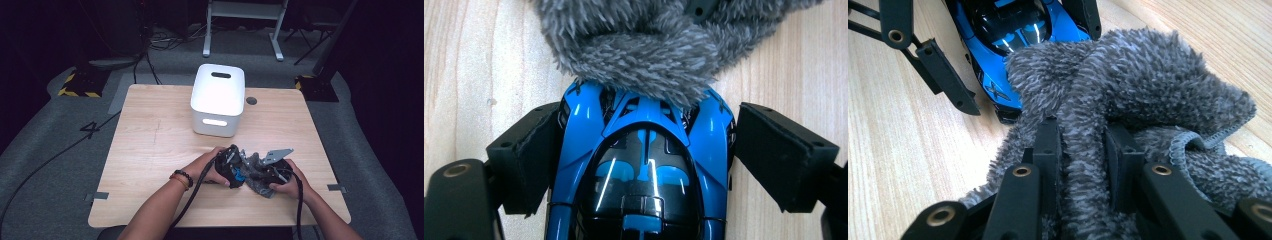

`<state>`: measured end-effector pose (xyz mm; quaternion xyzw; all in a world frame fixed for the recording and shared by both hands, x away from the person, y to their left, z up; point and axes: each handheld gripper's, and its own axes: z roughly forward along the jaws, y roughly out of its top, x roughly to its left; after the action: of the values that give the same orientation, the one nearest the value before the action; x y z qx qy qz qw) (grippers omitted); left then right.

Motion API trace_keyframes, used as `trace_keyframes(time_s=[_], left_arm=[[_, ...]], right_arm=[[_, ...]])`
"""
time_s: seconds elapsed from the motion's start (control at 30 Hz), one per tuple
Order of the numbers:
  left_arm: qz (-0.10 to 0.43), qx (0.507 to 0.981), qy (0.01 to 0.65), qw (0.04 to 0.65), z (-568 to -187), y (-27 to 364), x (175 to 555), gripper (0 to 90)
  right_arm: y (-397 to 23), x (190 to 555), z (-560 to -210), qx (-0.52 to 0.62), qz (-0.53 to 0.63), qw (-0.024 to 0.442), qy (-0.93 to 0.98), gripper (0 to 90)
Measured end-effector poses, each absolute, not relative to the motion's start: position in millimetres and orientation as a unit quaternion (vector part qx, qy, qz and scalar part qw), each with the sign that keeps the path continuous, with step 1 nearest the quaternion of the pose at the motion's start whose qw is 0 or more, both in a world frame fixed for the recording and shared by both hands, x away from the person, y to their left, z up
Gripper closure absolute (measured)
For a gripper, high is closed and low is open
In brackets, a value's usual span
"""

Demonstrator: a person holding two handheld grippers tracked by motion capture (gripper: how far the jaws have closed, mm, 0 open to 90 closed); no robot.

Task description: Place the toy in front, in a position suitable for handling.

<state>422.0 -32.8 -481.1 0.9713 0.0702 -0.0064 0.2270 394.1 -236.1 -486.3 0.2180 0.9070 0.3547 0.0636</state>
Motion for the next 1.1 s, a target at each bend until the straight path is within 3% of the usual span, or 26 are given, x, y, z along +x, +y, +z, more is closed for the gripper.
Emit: trace_keyframes(time_s=[0.13,0.43,0.9,1.1], left_arm=[[0.011,0.974,0.065,0.216,-479.0,-34.3,421.1,22.0],[0.032,0.970,0.051,0.234,-478.1,-28.9,416.5,24.1],[0.056,0.943,0.081,0.317,-451.5,-8.3,414.2,24.3],[0.065,0.916,0.093,0.384,-427.5,5.9,408.6,24.3]], right_arm=[[-236.3,393.5,-485.0,0.216,0.351,0.067,0.909,70.6],[-244.5,392.4,-478.9,0.225,0.350,0.090,0.905,61.9],[-255.0,391.5,-477.4,0.229,0.323,0.116,0.911,61.5],[-255.8,391.8,-478.7,0.227,0.312,0.114,0.915,60.0]])
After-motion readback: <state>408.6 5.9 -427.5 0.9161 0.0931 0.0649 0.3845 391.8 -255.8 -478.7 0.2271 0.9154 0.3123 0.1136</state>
